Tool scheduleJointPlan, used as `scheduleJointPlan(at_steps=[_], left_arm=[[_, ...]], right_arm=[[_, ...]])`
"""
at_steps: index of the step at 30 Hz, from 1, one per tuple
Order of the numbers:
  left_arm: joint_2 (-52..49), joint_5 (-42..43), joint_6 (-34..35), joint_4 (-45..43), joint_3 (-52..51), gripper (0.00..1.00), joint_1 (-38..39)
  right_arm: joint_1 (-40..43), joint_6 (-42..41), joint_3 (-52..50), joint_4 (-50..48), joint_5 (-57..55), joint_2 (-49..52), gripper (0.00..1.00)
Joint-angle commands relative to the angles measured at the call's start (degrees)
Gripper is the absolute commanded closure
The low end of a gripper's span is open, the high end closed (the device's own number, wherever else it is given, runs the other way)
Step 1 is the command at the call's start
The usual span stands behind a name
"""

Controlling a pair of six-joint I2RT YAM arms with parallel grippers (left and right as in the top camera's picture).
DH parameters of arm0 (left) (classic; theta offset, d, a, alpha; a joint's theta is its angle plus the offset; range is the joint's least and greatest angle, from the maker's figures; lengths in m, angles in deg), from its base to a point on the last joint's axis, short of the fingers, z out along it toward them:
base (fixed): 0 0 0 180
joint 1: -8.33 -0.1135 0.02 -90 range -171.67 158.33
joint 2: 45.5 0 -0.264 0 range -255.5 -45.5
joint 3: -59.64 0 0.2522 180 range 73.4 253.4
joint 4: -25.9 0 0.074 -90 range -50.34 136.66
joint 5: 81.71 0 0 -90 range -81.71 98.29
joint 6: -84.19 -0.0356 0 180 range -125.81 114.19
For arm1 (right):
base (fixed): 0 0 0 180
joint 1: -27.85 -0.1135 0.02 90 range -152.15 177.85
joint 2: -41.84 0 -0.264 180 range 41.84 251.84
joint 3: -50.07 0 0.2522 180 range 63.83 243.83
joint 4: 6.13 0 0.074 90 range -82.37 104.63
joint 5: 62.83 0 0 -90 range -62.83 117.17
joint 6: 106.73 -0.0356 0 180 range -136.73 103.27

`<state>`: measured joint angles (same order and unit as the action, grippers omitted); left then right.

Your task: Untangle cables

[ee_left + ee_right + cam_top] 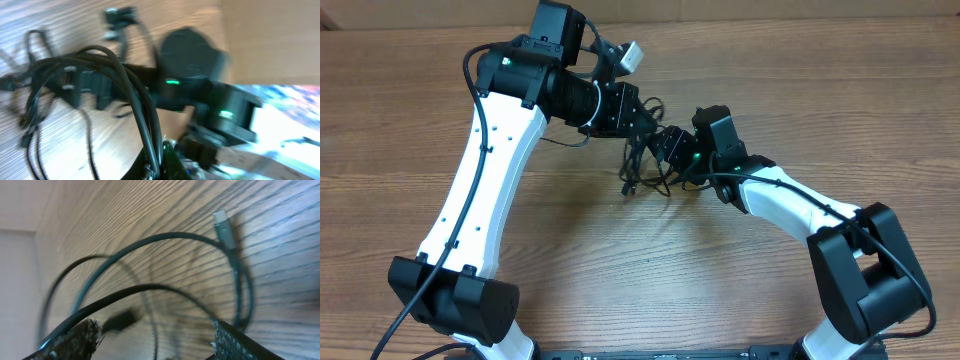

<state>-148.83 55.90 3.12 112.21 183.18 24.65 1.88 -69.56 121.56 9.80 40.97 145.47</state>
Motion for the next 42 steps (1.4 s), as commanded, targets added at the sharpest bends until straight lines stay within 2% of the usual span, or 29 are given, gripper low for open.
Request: scheduleJointPlan(at_steps=[1, 5, 9, 17, 22, 26, 31, 35, 41, 42], left_arm=[[0.8, 14.1, -2.5, -0.4, 2.6, 0.96, -0.7], [1.8, 17.2, -1.7, -0.4, 6.6, 0.96, -2.8], [2.3, 17.2, 3.0, -0.4, 12.1, 0.96, -5.8], [2.3, 19.1, 5.2, -1.3, 14.9, 0.96, -15.8], [2.3, 6.6, 4.3, -0.2, 14.9, 0.96, -22.9], [2.3, -3.8, 3.5, 2.4, 14.9, 0.96, -23.5], [2.3, -12.3, 3.5, 5.7, 14.9, 0.96, -23.0], [2.3, -24.1, 3.6, 8.7, 14.9, 0.96, -22.9], [2.3, -24.5, 3.1, 10.4, 14.9, 0.96, -20.7], [2.3, -23.6, 2.1, 10.4, 14.9, 0.96, -19.5]], right_arm=[[0.1, -0.9, 0.4, 0.1, -3.7, 1.1, 0.27], [0.1, -0.8, 0.4, 3.8, -3.7, 1.2, 0.23], [0.1, -0.4, 0.3, 10.6, -3.5, 1.2, 0.22], [3.0, 12.1, 0.3, 28.2, -3.3, 1.2, 0.23], [11.6, 18.5, 0.3, 39.6, -5.1, 1.2, 0.23], [19.9, 22.5, 0.3, 46.6, -9.3, 1.2, 0.24], [26.5, 25.5, 0.6, 49.6, -9.0, 1.2, 0.27], [30.9, 28.3, 3.1, 52.5, -9.1, 1.1, 0.26], [31.8, 31.4, 11.4, 58.6, -7.5, 1.0, 0.26], [31.8, 34.4, 14.5, 61.1, -5.7, 0.7, 0.26]])
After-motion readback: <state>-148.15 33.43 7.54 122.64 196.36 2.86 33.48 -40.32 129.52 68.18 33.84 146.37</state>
